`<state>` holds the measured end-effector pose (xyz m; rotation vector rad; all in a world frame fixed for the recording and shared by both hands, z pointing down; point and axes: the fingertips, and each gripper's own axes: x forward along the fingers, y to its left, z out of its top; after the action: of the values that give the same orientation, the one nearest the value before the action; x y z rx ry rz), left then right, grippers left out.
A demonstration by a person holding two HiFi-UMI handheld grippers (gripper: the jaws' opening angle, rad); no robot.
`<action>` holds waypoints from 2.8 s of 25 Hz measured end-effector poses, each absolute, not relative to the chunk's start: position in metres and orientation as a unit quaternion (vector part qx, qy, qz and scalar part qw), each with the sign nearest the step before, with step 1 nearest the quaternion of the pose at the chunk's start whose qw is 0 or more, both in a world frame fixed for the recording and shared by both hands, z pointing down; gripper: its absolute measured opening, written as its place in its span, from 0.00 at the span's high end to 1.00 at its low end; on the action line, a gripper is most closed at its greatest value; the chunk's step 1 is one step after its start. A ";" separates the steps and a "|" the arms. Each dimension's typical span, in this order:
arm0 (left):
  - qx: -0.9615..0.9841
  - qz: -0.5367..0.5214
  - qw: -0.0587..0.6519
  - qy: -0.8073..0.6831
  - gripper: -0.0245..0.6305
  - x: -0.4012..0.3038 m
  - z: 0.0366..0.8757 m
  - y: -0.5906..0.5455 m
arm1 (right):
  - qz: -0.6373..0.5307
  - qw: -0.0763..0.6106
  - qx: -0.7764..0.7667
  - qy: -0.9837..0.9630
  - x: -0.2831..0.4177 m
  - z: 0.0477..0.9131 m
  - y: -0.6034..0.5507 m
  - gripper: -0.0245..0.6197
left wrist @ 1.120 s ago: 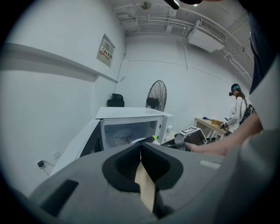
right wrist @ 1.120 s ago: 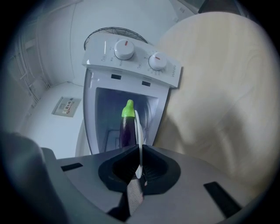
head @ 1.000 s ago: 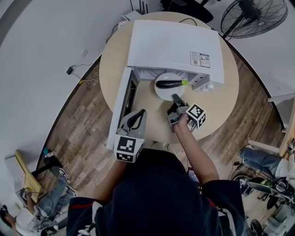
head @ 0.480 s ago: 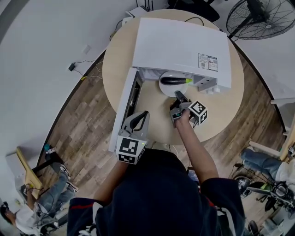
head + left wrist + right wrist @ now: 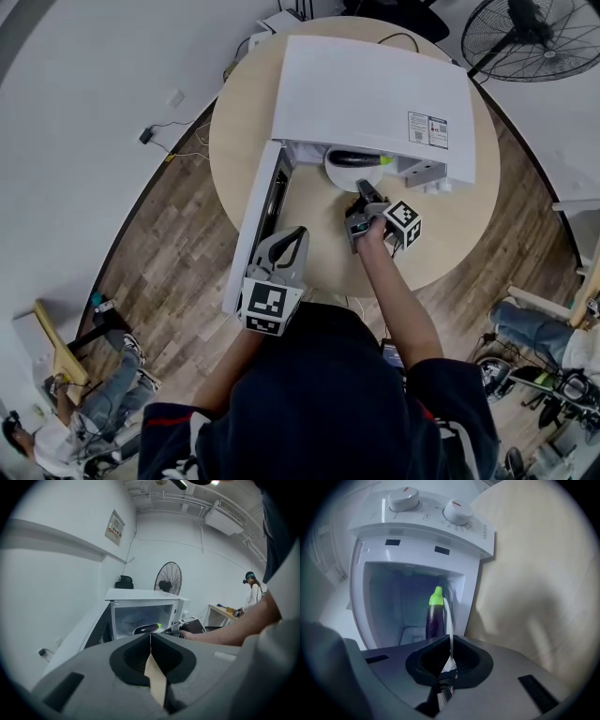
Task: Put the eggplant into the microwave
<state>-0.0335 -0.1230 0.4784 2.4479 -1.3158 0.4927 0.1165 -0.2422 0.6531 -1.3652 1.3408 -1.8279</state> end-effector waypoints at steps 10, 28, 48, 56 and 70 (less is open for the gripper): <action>0.860 0.163 0.173 -0.452 0.93 -0.032 0.480 -0.125 | -0.660 0.245 -0.511 0.493 0.115 0.654 -0.266 0.93; 0.856 0.159 0.178 -0.458 0.93 -0.034 0.482 -0.128 | -0.657 0.238 -0.514 0.498 0.114 0.660 -0.279 0.93; 0.853 0.152 0.176 -0.467 0.93 -0.030 0.476 -0.143 | -0.531 0.048 -0.545 0.647 0.118 0.641 -0.248 0.81; 0.852 0.153 0.177 -0.468 0.93 -0.023 0.477 -0.144 | -0.379 -0.102 -0.553 0.735 0.098 0.629 -0.245 0.85; 0.846 0.155 0.182 -0.477 0.93 -0.027 0.481 -0.144 | -0.251 -0.253 -0.549 0.756 0.086 0.638 -0.242 0.94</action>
<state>-0.0266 -0.1439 0.4812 2.3869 -1.3469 0.4374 0.0857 -0.2425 0.6384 -2.0742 2.8538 -0.9498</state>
